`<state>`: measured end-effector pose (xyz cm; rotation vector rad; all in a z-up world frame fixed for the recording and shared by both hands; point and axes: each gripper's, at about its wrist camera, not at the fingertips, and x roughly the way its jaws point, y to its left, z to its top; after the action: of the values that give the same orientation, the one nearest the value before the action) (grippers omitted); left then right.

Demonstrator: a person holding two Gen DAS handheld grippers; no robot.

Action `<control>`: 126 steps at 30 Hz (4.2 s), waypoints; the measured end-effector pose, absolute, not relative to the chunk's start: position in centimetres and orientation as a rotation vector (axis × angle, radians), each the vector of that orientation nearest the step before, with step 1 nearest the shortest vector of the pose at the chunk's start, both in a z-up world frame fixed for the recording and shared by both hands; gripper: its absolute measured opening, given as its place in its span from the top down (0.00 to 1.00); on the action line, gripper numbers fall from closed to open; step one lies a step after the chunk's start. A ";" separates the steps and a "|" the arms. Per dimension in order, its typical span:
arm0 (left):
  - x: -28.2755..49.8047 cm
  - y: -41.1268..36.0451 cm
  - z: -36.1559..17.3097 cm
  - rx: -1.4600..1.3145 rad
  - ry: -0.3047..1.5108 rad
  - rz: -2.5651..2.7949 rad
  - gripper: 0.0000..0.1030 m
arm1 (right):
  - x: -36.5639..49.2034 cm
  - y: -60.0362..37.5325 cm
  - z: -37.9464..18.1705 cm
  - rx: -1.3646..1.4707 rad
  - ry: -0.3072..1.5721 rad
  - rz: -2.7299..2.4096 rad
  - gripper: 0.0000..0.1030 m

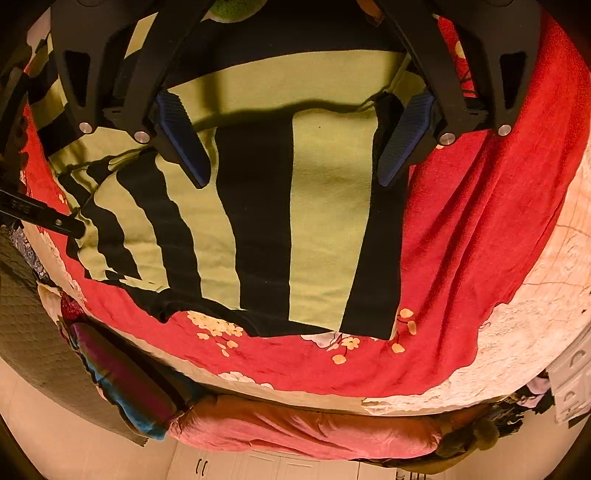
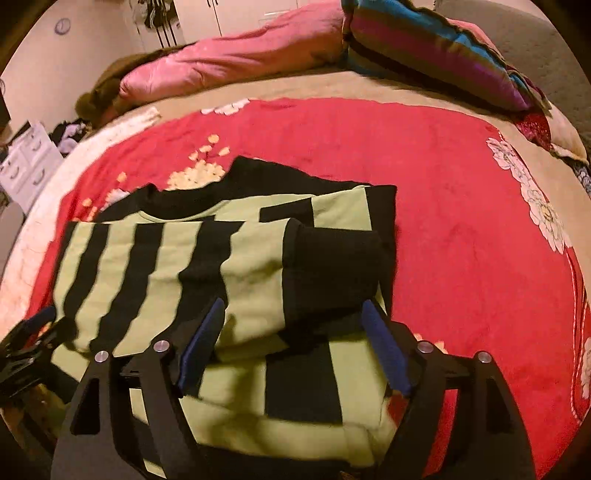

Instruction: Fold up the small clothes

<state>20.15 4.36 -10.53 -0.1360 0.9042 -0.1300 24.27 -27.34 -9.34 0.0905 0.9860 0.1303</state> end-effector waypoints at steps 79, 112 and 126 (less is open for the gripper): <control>4.0 8.9 -2.8 -0.142 0.980 -0.018 0.09 | 7.4 -32.5 -2.8 0.164 0.944 0.204 0.10; 5.6 11.9 -11.3 -0.410 1.394 -0.067 0.44 | 0.5 -33.2 -12.4 0.173 1.198 0.235 0.38; 5.9 11.8 -12.4 -0.438 1.453 -0.113 0.86 | 0.8 -34.5 -12.9 0.235 1.188 0.314 0.54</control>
<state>5.92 11.82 -12.45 -0.4383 1.4528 -0.1127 0.81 -34.49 -12.92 0.2349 1.1880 0.3135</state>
